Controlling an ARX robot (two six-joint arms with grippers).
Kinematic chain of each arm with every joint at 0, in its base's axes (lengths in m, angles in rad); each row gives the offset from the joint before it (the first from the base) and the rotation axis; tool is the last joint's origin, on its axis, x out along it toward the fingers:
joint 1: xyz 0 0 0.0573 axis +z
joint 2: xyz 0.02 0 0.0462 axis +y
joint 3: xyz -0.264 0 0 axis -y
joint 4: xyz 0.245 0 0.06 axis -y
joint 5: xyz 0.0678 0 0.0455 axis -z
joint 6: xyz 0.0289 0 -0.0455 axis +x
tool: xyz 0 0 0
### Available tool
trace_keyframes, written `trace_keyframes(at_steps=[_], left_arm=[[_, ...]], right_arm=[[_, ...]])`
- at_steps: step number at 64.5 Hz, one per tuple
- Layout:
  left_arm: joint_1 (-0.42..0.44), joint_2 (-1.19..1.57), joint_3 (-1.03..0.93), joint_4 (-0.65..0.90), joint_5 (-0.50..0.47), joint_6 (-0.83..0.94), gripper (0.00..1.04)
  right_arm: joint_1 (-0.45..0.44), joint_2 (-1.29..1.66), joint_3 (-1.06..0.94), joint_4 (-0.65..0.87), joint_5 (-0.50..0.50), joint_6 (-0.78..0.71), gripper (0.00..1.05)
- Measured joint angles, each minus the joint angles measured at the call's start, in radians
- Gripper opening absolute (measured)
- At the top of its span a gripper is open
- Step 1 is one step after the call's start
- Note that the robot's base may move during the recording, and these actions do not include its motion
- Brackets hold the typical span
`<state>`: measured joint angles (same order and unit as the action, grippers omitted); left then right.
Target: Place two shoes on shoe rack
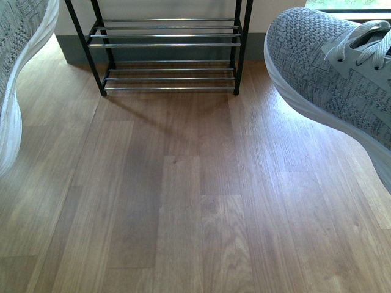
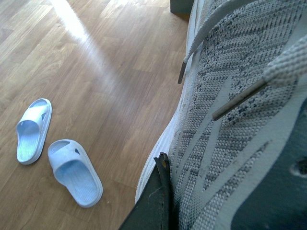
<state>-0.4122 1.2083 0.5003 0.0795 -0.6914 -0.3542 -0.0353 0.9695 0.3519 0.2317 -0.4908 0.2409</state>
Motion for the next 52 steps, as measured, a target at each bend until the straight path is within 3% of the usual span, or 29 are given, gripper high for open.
trace_keyframes(at_steps=[52], left_arm=[[0.000,0.002,0.000,0.000,0.000,0.000,0.02]], right_arm=[[0.000,0.000,0.000,0.000,0.000,0.000,0.01]])
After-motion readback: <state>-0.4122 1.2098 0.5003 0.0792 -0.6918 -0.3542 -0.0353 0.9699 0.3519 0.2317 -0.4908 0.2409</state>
